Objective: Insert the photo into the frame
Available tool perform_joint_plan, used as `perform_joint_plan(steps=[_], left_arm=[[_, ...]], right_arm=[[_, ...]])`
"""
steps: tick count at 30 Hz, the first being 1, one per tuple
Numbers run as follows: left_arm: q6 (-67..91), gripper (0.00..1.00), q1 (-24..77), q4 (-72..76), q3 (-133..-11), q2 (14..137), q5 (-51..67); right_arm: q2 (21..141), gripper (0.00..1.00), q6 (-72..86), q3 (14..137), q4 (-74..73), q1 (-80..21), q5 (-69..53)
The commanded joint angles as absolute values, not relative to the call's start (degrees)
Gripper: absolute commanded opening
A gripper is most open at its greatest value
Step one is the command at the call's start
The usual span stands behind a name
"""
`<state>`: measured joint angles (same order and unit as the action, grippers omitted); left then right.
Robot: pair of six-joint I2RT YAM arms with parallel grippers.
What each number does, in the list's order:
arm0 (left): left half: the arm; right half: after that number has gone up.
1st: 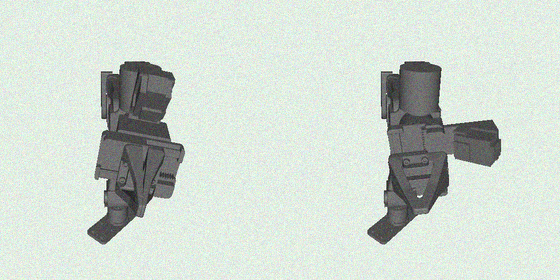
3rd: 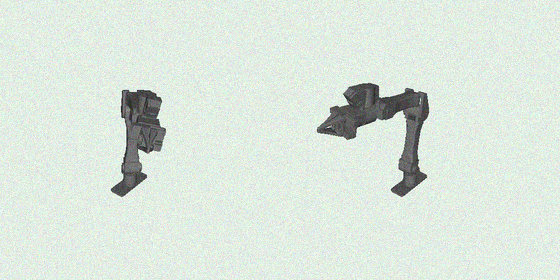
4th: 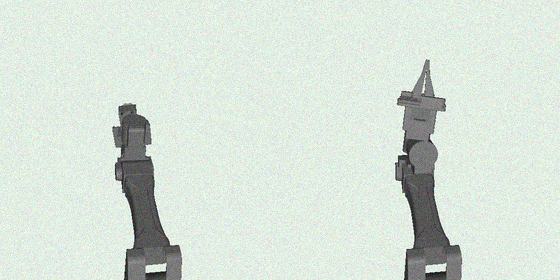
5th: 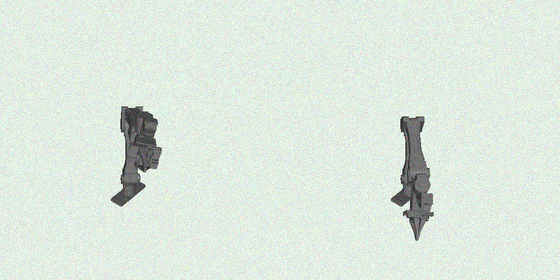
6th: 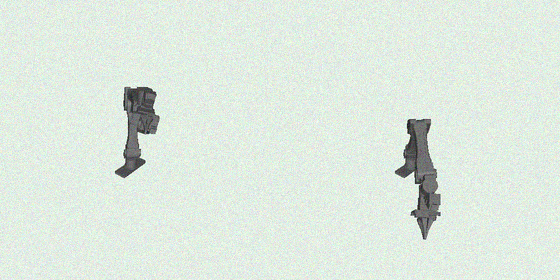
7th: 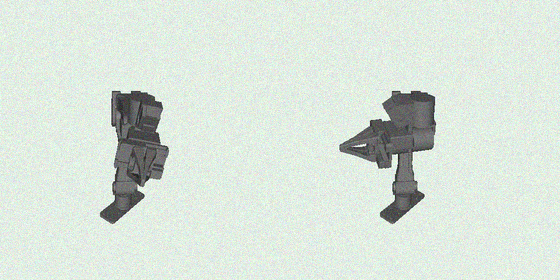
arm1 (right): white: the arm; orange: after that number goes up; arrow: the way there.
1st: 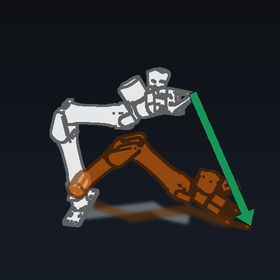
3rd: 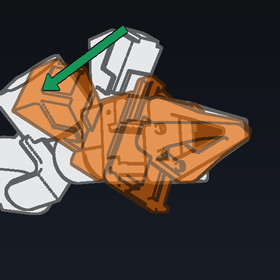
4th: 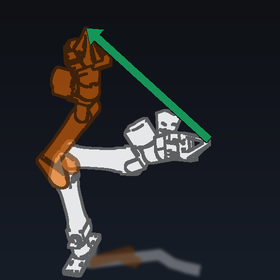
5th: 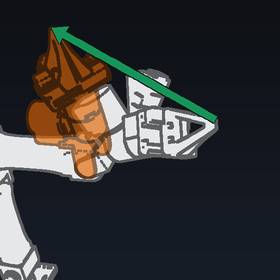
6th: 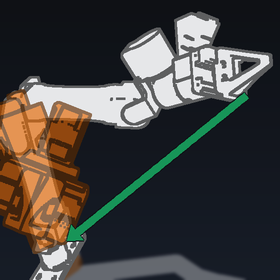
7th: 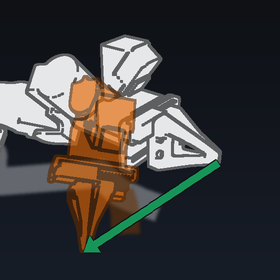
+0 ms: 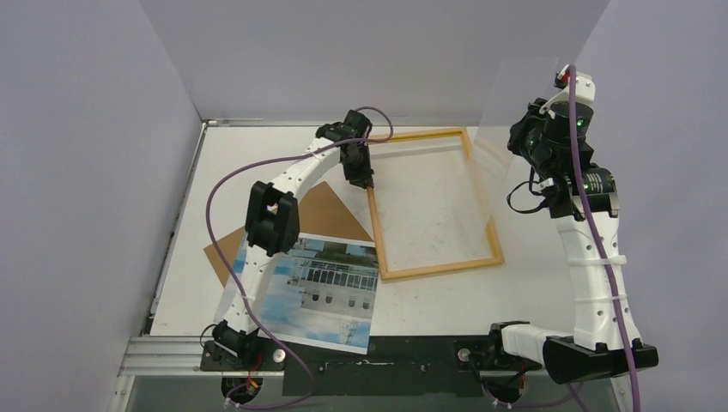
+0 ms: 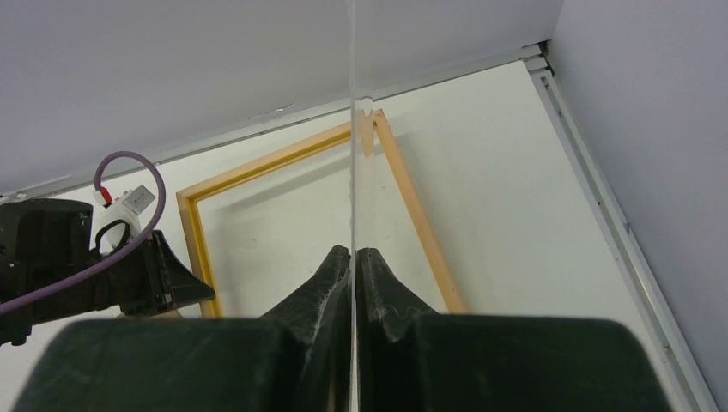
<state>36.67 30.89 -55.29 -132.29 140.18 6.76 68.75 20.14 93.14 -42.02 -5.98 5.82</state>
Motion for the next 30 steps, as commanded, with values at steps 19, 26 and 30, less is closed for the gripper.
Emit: perform_joint_plan(steps=[19, 26, 30], left_arm=[[22.6, 0.00, 22.7, -60.9, -127.1, 132.0, 22.1], [20.3, 0.00, 20.1, -61.7, -127.0, 135.7, 21.8], [20.6, 0.05, 17.8, -59.2, -125.9, 136.5, 23.3]], right_arm=[[74.3, 0.00, 28.2, 99.2, -42.2, -5.8, -18.8], [75.5, 0.00, 36.9, 103.5, -41.1, -5.8, -26.7], [77.2, 0.00, 42.6, 105.3, -42.3, -5.8, -30.5]])
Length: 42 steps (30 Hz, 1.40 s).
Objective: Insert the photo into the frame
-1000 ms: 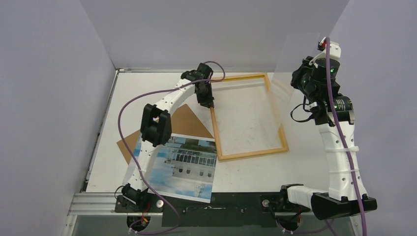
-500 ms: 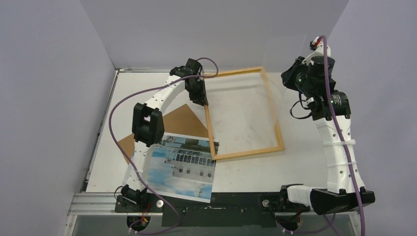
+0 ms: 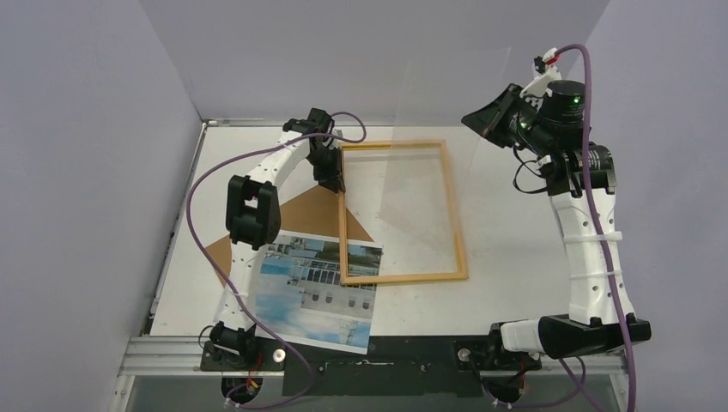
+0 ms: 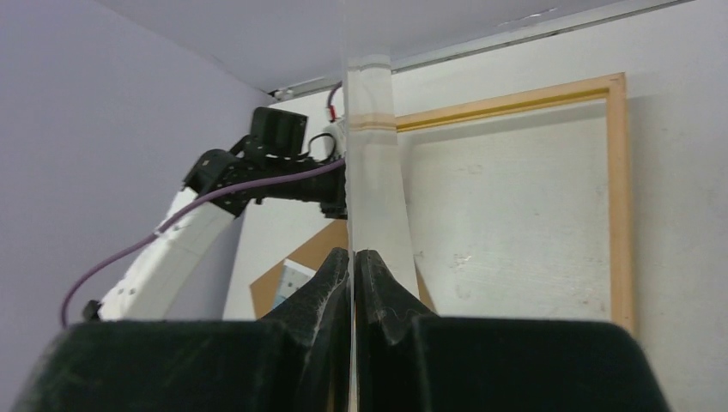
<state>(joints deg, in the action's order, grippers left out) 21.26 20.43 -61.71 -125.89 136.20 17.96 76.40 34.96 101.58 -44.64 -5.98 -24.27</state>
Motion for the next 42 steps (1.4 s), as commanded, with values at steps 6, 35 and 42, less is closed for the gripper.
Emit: perform_joint_plan(steps=[6, 35, 42], left_arm=[[21.2, 0.35, 15.2, -54.7, -123.5, 134.5, 27.1], [29.2, 0.37, 5.0, -39.2, -108.0, 126.8, 23.7], [29.0, 0.39, 4.7, -39.0, -110.3, 129.4, 25.2]], right_arm=[[79.1, 0.00, 42.8, 102.6, -46.5, -6.7, -32.4], [104.6, 0.00, 46.0, 106.0, -41.6, -13.1, -45.4], [107.6, 0.00, 43.0, 106.9, -42.8, -10.8, -48.6]])
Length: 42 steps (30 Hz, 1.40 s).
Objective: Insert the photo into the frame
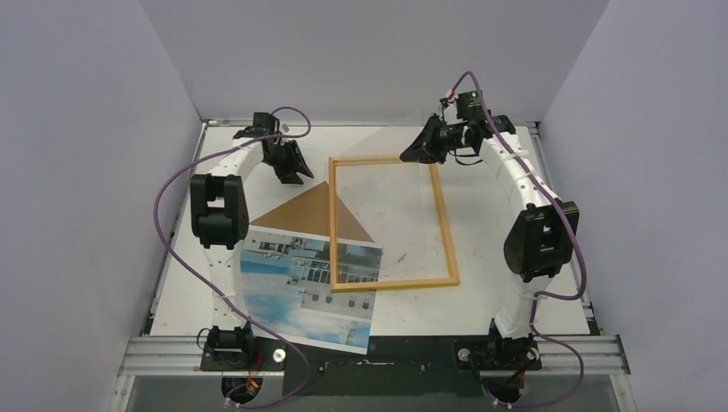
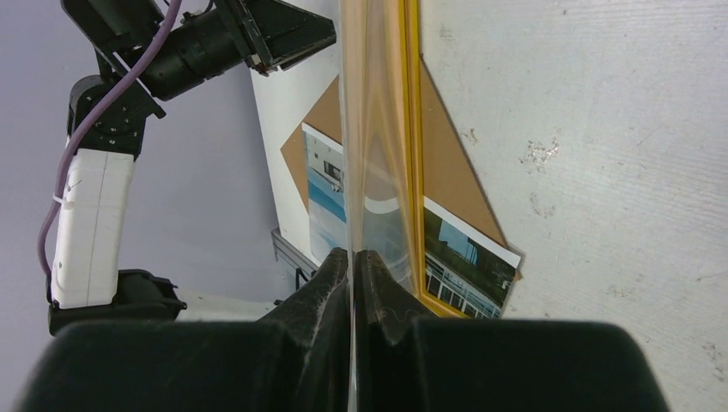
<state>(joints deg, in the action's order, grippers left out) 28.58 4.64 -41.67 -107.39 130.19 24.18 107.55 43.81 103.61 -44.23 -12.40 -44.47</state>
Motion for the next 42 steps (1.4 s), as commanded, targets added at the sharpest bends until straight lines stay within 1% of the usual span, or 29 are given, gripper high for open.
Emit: perform_joint_plan(steps=[1, 6, 12, 16, 20, 24, 27, 31, 36, 39, 42], left_arm=[[28.8, 0.39, 4.7, -39.1, -110.6, 129.6, 25.1], [28.8, 0.40, 4.5, -39.3, -111.8, 131.1, 25.5], [28.9, 0.41, 4.5, -39.1, -112.7, 132.2, 26.6], [28.8, 0.45, 4.5, -39.1, -112.6, 132.4, 26.8], [28.6, 0.50, 4.3, -40.1, -112.4, 132.5, 25.2], [28.7, 0.52, 4.1, -40.3, -112.3, 132.4, 24.0], [28.6, 0.52, 4.0, -40.3, -112.1, 132.3, 23.7], [28.5, 0.52, 4.0, -40.1, -111.3, 131.8, 23.7], [28.3, 0.52, 3.9, -38.9, -109.6, 131.4, 25.6], [28.7, 0.52, 4.2, -36.9, -107.3, 130.7, 27.7], [29.3, 0.52, 4.8, -36.5, -104.8, 130.3, 27.7]], right_arm=[[107.7, 0.00, 42.9, 107.4, -42.7, -10.3, -48.8], [109.3, 0.00, 42.6, 110.9, -43.4, -9.2, -50.7], [111.2, 0.00, 44.1, 109.9, -41.8, -9.1, -52.8], [110.0, 0.00, 48.2, 109.8, -38.9, -9.2, -53.6], [107.8, 0.00, 52.7, 107.0, -36.0, -9.6, -53.1], [107.8, 0.00, 54.4, 102.8, -33.5, -10.6, -53.5], [109.8, 0.00, 53.0, 102.3, -33.5, -11.6, -53.3], [114.0, 0.00, 46.9, 103.2, -34.1, -11.7, -52.8], [121.8, 0.01, 38.9, 104.7, -38.8, -10.6, -53.6], [123.4, 0.05, 36.3, 103.7, -38.5, -9.8, -53.9], [125.0, 0.11, 33.7, 103.6, -39.2, -9.3, -53.5]])
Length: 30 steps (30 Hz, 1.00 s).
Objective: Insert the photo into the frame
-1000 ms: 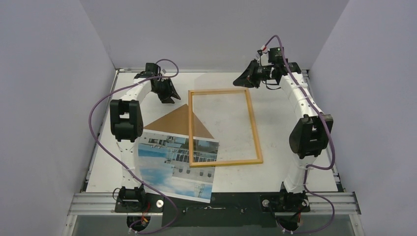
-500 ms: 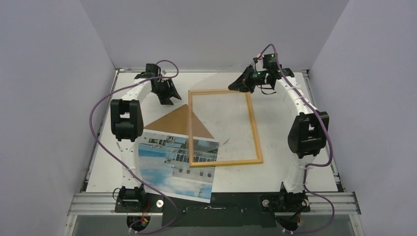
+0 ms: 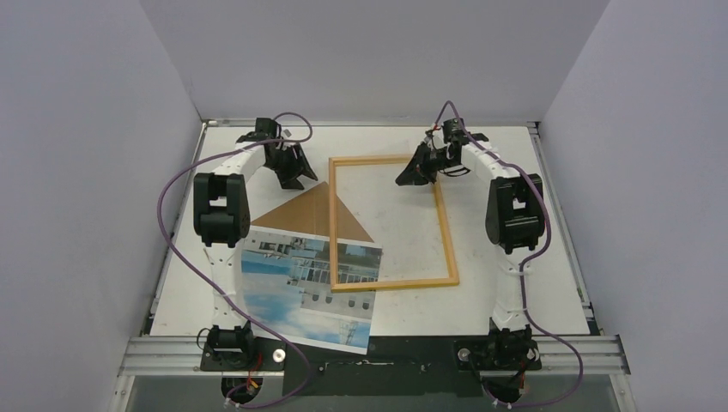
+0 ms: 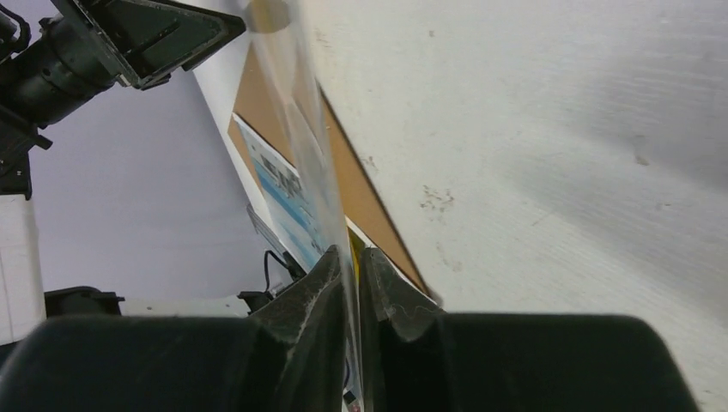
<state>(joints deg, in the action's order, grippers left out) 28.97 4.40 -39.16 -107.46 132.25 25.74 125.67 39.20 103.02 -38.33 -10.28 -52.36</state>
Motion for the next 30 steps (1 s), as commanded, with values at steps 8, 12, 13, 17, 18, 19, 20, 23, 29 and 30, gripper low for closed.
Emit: perform_joint_plan(steps=[8, 12, 13, 17, 18, 19, 20, 23, 29, 30], left_arm=[[31.6, 0.65, 6.5, -30.5, -93.4, 126.4, 29.2], [33.0, 0.64, 6.5, -29.4, -90.8, 125.3, 28.2], [33.2, 0.63, 6.4, -29.5, -90.6, 125.3, 27.6], [34.3, 0.59, 6.5, -29.3, -89.8, 124.9, 24.9], [34.8, 0.58, 6.5, -28.9, -89.5, 124.6, 24.5], [35.4, 0.56, 6.5, -28.3, -89.0, 124.2, 24.1], [36.1, 0.55, 6.5, -27.8, -88.6, 124.0, 23.6], [37.7, 0.53, 6.4, -27.1, -87.8, 123.3, 22.2], [41.4, 0.52, 6.5, -25.0, -85.6, 121.9, 19.4], [42.3, 0.52, 6.5, -24.4, -85.0, 121.6, 19.1]], right_arm=[[124.2, 0.39, 32.0, 96.7, -31.9, -9.2, -55.4], [120.4, 0.56, 34.9, 89.3, -23.1, -9.0, -57.5], [119.6, 0.58, 35.9, 87.3, -20.5, -9.0, -57.9], [116.1, 0.65, 41.9, 79.9, -9.1, -8.7, -58.7], [115.0, 0.67, 43.3, 77.8, -6.3, -8.6, -58.8], [114.0, 0.69, 45.0, 76.0, -2.3, -8.3, -59.0], [113.2, 0.70, 46.6, 74.2, -1.0, -8.2, -59.3], [110.6, 0.73, 49.6, 69.9, 5.8, -8.1, -60.7], [106.3, 0.75, 51.2, 62.9, 10.0, -8.4, -62.7], [105.7, 0.75, 51.3, 61.9, 10.4, -8.4, -62.6]])
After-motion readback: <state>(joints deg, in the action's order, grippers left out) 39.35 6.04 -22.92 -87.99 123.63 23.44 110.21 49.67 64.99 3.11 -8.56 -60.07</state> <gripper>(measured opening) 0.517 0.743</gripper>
